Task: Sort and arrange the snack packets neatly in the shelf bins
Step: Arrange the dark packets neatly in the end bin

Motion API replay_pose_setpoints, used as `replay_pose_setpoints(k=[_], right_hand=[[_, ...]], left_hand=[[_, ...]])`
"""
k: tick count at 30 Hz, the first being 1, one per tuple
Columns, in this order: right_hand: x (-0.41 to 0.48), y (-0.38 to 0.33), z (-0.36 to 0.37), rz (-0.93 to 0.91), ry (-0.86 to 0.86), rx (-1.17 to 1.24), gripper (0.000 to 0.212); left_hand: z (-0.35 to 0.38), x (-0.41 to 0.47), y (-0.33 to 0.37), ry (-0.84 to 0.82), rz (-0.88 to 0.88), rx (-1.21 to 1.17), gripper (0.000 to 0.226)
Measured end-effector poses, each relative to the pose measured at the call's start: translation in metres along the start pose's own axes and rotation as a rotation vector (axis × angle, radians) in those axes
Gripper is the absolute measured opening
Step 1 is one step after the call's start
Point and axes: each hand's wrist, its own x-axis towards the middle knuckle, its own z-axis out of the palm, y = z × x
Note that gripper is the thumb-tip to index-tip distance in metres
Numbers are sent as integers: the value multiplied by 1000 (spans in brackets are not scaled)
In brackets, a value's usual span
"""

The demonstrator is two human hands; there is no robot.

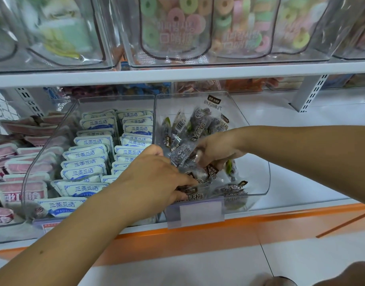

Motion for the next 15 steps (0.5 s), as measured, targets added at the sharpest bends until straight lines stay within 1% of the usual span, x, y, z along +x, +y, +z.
replay_pose_setpoints(k=[3,4,5,7,9,10,12,15], right_hand=[[0,-3,-3,-49,77,34,43],[-2,-4,-4,-73,118,18,36],[-6,-4,-5,-103,163,-28,34],[-13,-4,-7,-170,251,-186,40],[-19,-2,-6,-218,308,-290,38],[-21,-1,-7,-231,318,-294,39],[-26,2,-13,-242,344,-212,41],[-35,9,-25,-253,428,-116,41]], left_hand=[[1,-2,-3,11,14,-43,45],[1,-2,-3,24,18,-54,44],[0,-2,-3,25,16,-64,44],[-1,-1,-3,-11,8,-78,44],[-4,1,-1,-27,13,-83,44],[-6,1,-1,-30,12,-89,44],[-5,0,-2,-49,6,-95,44],[-3,0,-1,-54,-7,-75,44]])
